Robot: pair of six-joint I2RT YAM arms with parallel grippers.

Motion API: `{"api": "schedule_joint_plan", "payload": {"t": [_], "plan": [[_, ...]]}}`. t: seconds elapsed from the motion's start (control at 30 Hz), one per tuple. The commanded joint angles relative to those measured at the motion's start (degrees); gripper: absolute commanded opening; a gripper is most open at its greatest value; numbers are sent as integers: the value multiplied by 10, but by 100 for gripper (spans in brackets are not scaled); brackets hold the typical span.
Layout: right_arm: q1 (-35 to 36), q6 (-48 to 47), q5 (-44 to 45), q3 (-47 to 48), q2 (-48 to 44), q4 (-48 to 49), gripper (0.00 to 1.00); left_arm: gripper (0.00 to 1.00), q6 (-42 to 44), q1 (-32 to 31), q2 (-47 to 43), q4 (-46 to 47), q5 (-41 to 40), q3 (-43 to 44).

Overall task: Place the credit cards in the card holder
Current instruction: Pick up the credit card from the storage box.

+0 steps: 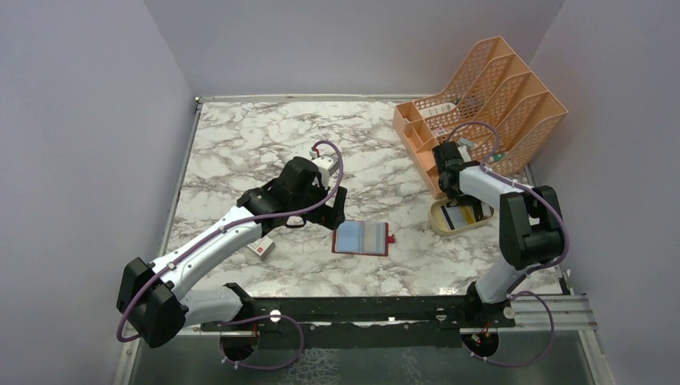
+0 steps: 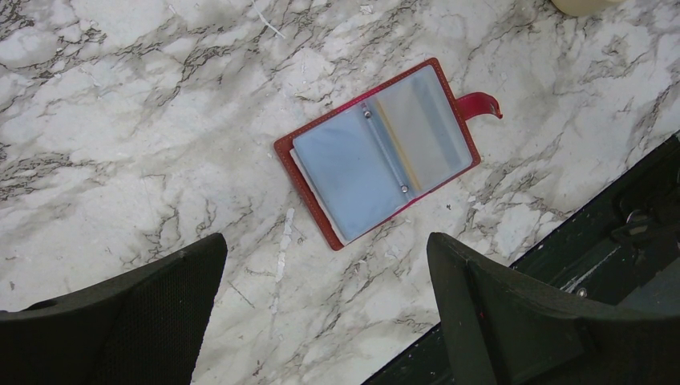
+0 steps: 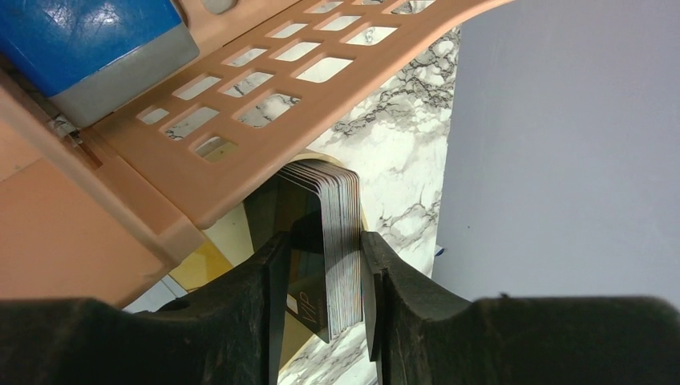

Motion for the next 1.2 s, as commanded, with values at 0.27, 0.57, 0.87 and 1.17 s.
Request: {"api": "schedule_joint_plan", "payload": {"t": [0.27, 0.57, 0.87, 1.17], "plan": [[-8, 0, -2, 6, -15, 28, 28, 99, 0, 4, -1, -1, 10, -7], [-8, 0, 0, 13, -23, 20, 25, 99, 0, 5, 1, 0, 13, -7], [-8, 2, -4, 24, -29, 9, 23, 99, 0, 7, 0, 0, 13, -7], [-7, 4, -10, 27, -35, 1, 18, 99, 0, 8, -1, 0, 16, -7]]}}
